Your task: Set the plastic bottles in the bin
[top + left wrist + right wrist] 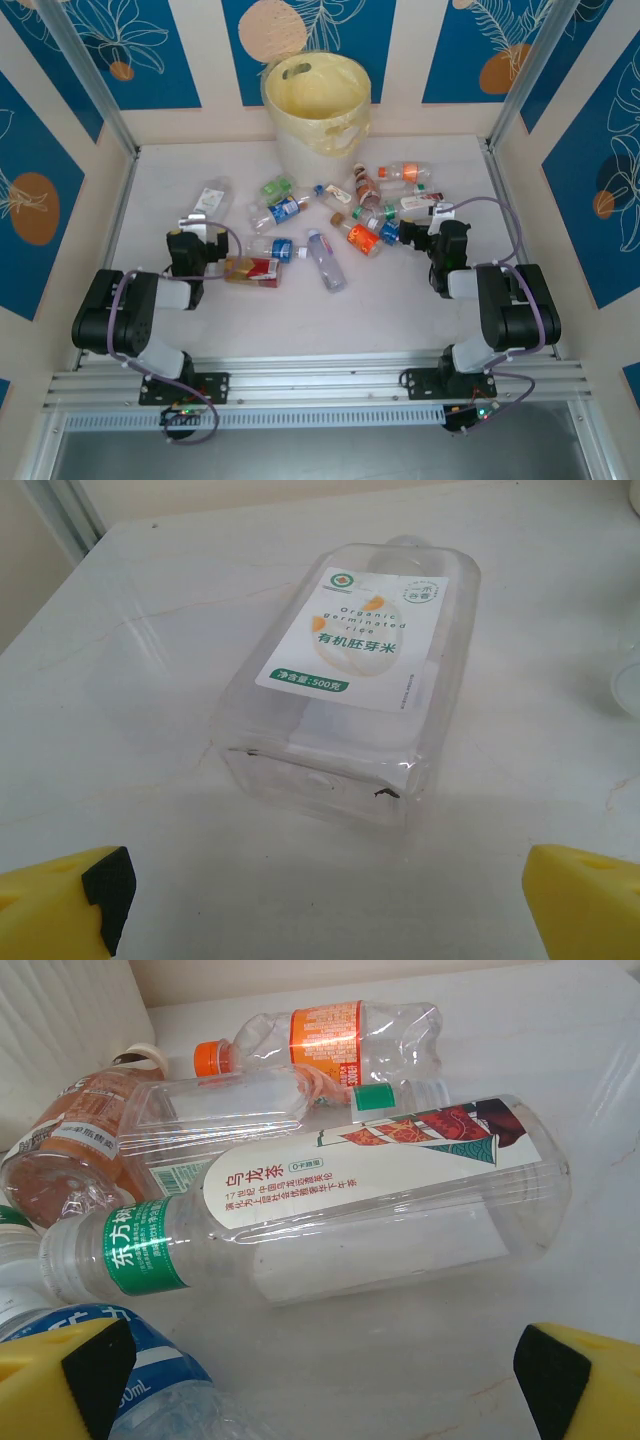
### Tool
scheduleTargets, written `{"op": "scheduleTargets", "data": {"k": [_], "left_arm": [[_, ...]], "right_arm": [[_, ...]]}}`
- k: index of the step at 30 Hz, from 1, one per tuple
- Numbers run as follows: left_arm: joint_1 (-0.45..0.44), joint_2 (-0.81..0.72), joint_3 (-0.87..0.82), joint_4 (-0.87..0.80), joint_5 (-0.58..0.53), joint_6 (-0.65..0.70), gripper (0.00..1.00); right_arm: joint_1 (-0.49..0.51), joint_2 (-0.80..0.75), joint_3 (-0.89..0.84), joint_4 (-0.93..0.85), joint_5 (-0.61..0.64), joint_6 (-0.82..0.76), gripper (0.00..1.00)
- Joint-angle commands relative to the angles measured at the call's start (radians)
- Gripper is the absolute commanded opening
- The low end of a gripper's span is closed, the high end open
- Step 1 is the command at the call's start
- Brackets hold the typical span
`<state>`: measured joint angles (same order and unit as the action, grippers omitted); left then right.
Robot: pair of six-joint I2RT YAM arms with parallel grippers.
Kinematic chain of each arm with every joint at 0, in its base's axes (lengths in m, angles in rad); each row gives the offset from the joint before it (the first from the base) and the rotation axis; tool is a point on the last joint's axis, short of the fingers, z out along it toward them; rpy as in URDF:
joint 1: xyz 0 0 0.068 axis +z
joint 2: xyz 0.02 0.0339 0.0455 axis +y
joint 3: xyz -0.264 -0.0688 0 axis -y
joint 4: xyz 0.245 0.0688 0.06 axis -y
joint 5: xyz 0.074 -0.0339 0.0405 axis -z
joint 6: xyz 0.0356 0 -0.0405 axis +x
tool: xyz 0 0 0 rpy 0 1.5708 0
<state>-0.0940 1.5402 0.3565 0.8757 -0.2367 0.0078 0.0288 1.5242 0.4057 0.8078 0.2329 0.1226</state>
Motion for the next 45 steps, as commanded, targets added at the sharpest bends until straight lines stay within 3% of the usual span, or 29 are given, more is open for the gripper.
{"op": "scheduleTargets", "data": {"k": [1, 22, 25, 28, 30, 32, 36, 41, 45], "left_arm": [[-0.001, -0.004, 0.013, 0.021, 0.013, 0.005, 1.00], [-0.001, -0.004, 0.011, 0.026, 0.014, 0.007, 1.00], [-0.003, -0.064, 0.031, -0.054, 0.034, 0.014, 1.00], [-0.005, -0.181, 0.050, -0.181, 0.040, 0.024, 1.00], [-0.010, -0.259, 0.060, -0.249, -0.025, 0.000, 1.00], [-0.010, -0.334, 0.091, -0.359, -0.087, -0.086, 1.00], [-0.012, -0.415, 0.214, -0.648, -0.077, -0.233, 1.00], [-0.012, -0.461, 0.310, -0.938, -0.111, -0.476, 1.00], [-0.005, -0.480, 0.315, -0.989, -0.080, -0.554, 1.00]], "right_arm": [[0.001, -0.001, -0.008, 0.037, 0.018, 0.008, 1.00], [-0.003, -0.002, -0.010, 0.036, 0.009, 0.010, 1.00], [0.006, -0.018, -0.002, 0.014, 0.051, 0.013, 1.00], [0.023, -0.085, 0.040, -0.123, 0.043, -0.010, 1.00], [0.028, -0.145, 0.102, -0.287, 0.023, -0.009, 1.00], [0.032, -0.200, 0.146, -0.392, 0.007, 0.007, 1.00], [0.038, -0.280, 0.180, -0.502, -0.039, 0.030, 1.00], [0.049, -0.295, 0.311, -0.914, -0.186, -0.039, 1.00], [0.118, -0.231, 0.410, -1.160, -0.093, -0.091, 0.99]]}}
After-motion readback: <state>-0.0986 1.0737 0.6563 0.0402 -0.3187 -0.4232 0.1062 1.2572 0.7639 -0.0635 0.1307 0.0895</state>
